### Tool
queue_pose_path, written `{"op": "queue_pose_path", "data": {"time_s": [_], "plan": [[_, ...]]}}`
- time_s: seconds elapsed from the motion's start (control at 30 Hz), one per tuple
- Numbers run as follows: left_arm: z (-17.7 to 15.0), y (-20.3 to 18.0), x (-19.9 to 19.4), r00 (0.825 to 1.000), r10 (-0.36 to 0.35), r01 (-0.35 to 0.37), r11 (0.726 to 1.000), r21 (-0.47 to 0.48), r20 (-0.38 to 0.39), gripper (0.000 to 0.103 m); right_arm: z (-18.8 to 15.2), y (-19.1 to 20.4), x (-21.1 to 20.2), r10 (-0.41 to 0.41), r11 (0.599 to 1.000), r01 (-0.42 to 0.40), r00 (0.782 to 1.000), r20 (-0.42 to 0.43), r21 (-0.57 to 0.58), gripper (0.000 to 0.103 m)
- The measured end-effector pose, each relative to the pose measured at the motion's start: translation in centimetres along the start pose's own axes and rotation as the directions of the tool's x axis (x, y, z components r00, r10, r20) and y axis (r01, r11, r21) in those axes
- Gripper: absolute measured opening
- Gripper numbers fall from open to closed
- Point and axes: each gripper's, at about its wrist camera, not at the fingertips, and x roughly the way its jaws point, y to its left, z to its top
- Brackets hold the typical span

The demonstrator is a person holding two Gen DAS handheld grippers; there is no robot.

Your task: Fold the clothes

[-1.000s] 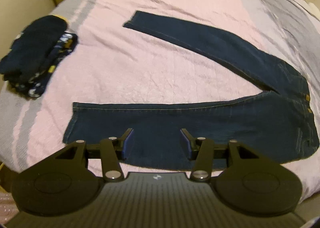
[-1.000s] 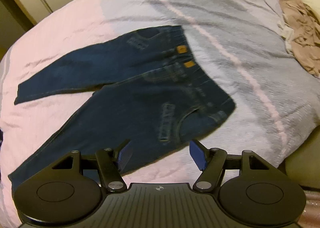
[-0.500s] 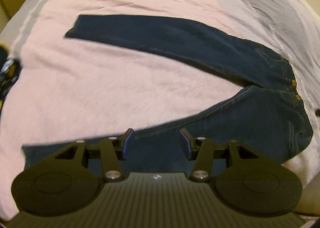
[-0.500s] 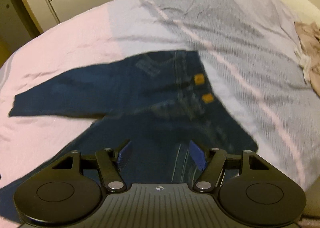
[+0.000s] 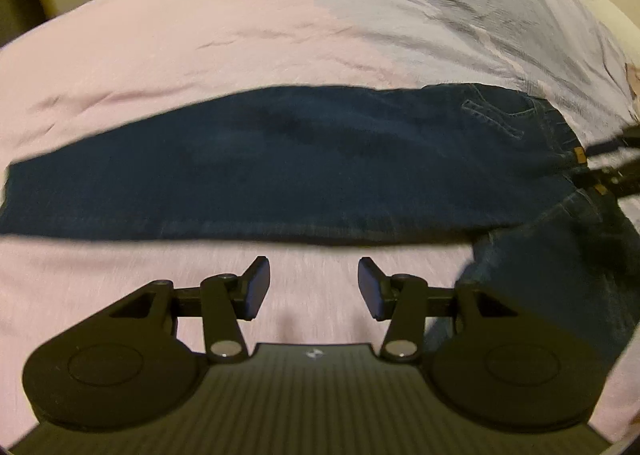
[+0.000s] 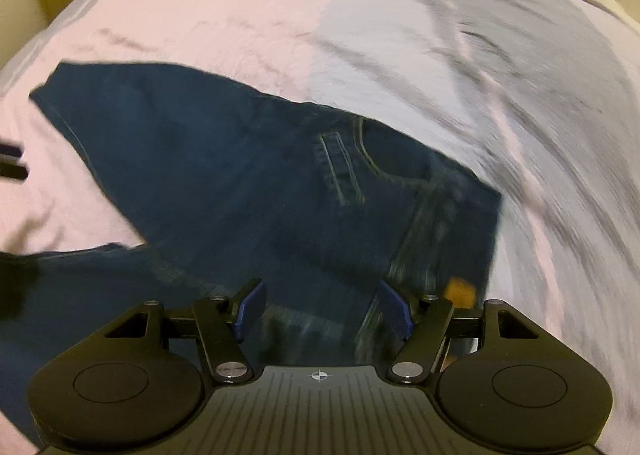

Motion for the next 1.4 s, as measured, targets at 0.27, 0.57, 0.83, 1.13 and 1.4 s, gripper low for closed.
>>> {"op": "queue_pose_path", "data": {"time_s": [0.27,0.57,0.83,1.13,1.4], "plan": [[6.5,2.1,7.3,0.999,-0.014,0.004,0.982,0.190,0.052,0.040,7.7,-5.3,7.6,0.067,0.988,-0.061,0.997,0.038,-0.140,0.066],[14.1,7.7,13.2,1.000,-0.001,-0.008,0.920,0.393,0.022,0.040,13.4,-8.2,12.9,0.204,0.954,-0.215,0.976,-0.074,-0.209,0.066],[14.2,11.4,17.2,0.991,-0.043,0.094,0.898,0.429,-0.126,0.042,14.5,-9.0,15.9,0.269,0.936,-0.299,0.948,-0.172,-0.186,0.058],[10.8,9.4,13.9,1.000,0.012,0.005,0.835,0.550,-0.029,0.002,12.4,-6.8,11.8,0.154,0.941,-0.166,0.986,-0.065,-0.294,0.008],[3.2,7.6,-3.5,0.975,0.030,-0.091,0.958,0.270,0.222,0.002,4.8,1.3,-3.2,-0.064,0.846,0.200,0.958,0.278,-0.494,0.007]]}}
